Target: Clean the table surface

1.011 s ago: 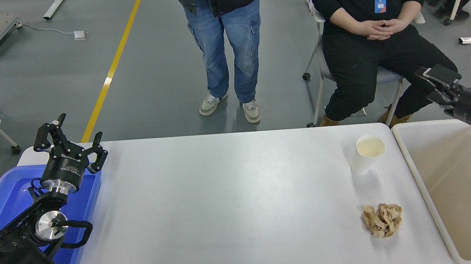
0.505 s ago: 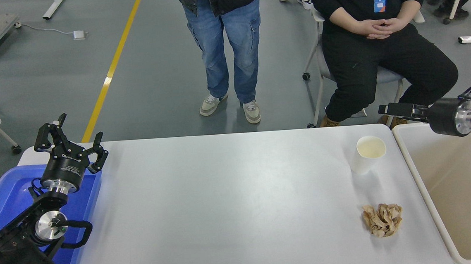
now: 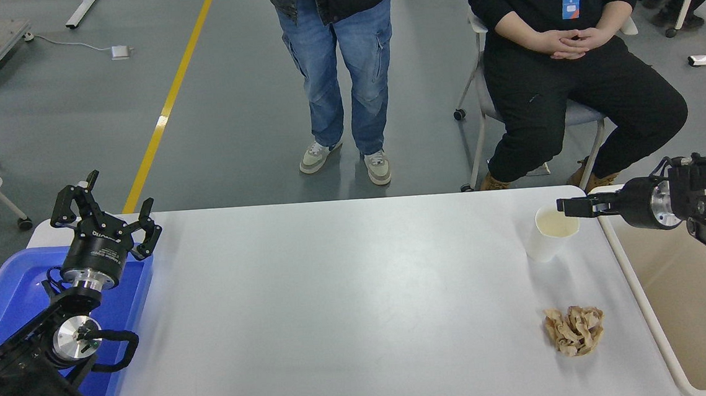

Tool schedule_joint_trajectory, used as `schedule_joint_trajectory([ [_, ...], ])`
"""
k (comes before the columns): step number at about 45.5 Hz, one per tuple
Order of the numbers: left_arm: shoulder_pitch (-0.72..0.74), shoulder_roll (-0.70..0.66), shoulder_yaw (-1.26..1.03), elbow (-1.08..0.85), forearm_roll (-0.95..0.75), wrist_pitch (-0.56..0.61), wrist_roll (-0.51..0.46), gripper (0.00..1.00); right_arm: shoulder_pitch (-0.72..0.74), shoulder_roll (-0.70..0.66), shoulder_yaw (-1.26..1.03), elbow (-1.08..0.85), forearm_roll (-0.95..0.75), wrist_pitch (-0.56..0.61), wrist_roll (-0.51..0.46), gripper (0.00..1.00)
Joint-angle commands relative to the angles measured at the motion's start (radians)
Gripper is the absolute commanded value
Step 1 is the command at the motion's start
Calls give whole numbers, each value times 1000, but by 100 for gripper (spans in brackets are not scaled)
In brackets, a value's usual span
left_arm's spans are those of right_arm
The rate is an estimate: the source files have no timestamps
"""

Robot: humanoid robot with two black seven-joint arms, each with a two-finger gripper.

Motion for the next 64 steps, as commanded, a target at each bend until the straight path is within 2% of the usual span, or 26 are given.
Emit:
schedule_joint_trajectory([
  [1,0,0,0,1,0,0,0,100,-59,79,-12,-123,0,-8,-2,87],
  [22,0,0,0,1,0,0,0,100,-104,142,-10,-186,1,-11,-3,87],
  [35,0,0,0,-1,0,0,0,100,-116,142,-13,-191,1,-23,-3,73],
  [40,0,0,0,-1,0,0,0,100,-118,142,-16,-191,0,-23,-2,61],
  [44,0,0,0,1,0,0,0,100,-118,142,-23,-191,0,-23,-2,40],
  [53,0,0,0,-1,0,0,0,100,-118,142,-26,-191,-2,-23,-2,19],
  [54,0,0,0,1,0,0,0,100,-118,142,-27,-191,-2,-23,0,13],
  [58,0,0,0,-1,0,0,0,100,-118,142,-29,-192,-6,-23,2,0],
  [64,0,0,0,1,0,0,0,100,-118,141,-56,-192,-11,-20,3,0],
])
